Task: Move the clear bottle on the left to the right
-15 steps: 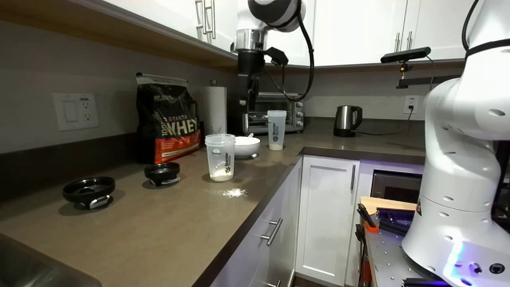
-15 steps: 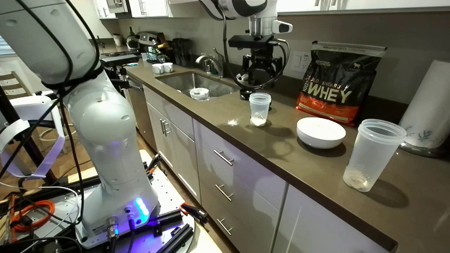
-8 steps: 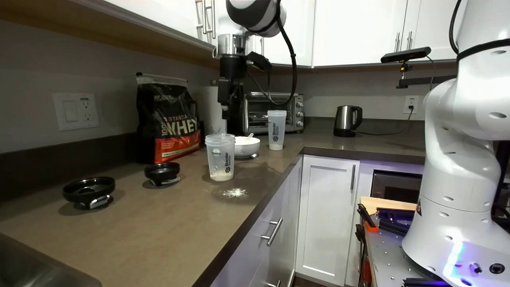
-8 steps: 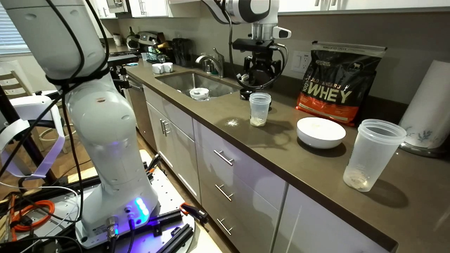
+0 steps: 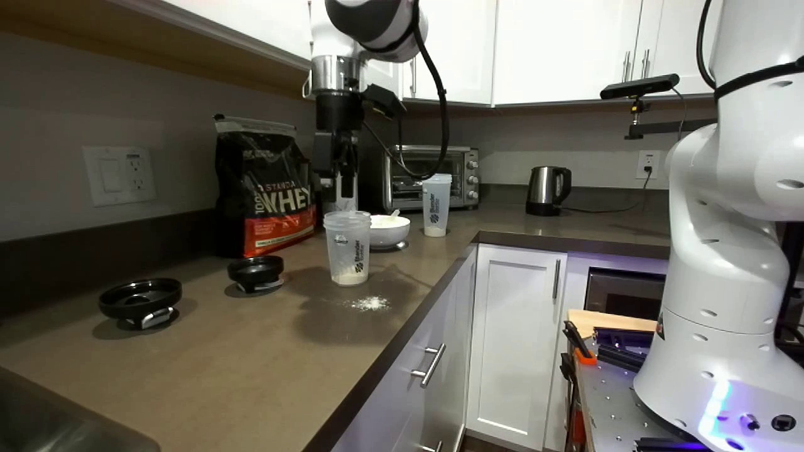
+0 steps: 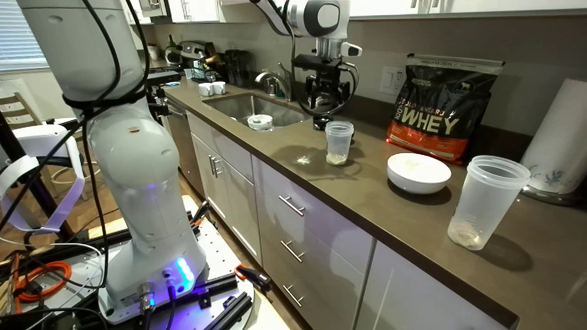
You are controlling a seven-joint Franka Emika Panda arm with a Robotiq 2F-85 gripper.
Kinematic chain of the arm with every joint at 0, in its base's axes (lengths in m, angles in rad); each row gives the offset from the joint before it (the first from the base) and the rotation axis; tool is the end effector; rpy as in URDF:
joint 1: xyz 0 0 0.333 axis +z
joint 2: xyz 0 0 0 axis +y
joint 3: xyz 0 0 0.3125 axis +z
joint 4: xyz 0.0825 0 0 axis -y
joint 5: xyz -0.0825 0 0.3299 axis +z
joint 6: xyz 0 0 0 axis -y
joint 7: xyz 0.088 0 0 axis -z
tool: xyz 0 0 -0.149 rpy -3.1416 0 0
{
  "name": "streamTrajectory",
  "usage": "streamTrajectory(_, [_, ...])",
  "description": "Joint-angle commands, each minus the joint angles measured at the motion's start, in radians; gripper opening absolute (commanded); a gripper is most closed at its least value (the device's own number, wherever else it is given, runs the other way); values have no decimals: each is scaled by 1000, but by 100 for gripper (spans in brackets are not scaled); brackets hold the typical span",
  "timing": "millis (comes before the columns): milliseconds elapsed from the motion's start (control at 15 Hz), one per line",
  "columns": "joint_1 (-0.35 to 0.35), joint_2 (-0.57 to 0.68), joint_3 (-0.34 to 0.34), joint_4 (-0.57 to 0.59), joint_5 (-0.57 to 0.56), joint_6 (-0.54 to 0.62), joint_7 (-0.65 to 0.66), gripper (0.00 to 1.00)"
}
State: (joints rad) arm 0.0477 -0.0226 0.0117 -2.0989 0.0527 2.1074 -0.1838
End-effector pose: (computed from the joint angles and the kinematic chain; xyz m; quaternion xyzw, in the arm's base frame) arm 0.4955 0.0339 0.4136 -0.9937 -0.1082 -0.0169 0.0217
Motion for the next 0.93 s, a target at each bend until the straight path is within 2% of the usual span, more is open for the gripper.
streamTrajectory(0, [0,44,14,35,38,-32,-4,75])
streamTrajectory(67, [-1,48,16,32,40,-30,-3,79])
streamTrajectory(133, [-1,53,18,29,46,-31,-5,72])
streamTrajectory(200, [-2,55,19,22,53,-30,-6,73])
streamTrajectory(267, [-3,57,20,19,59,-30,-8,60])
streamTrajectory(333, [-3,58,21,17,64,-30,-8,61])
streamTrajectory(400, [-3,61,22,14,68,-30,-6,56])
streamTrajectory(467, [-3,62,22,14,69,-29,-6,60])
streamTrajectory(533, [-3,62,22,14,72,-30,-7,51])
streamTrajectory(600, [-3,63,23,14,70,-32,-5,56])
streamTrajectory(667, [-3,65,23,13,71,-33,-5,51])
streamTrajectory(733, [-4,67,23,14,71,-36,-5,57])
streamTrajectory(800, [-4,69,22,15,68,-38,-4,73])
streamTrajectory(867, [-4,72,23,15,65,-40,-4,75])
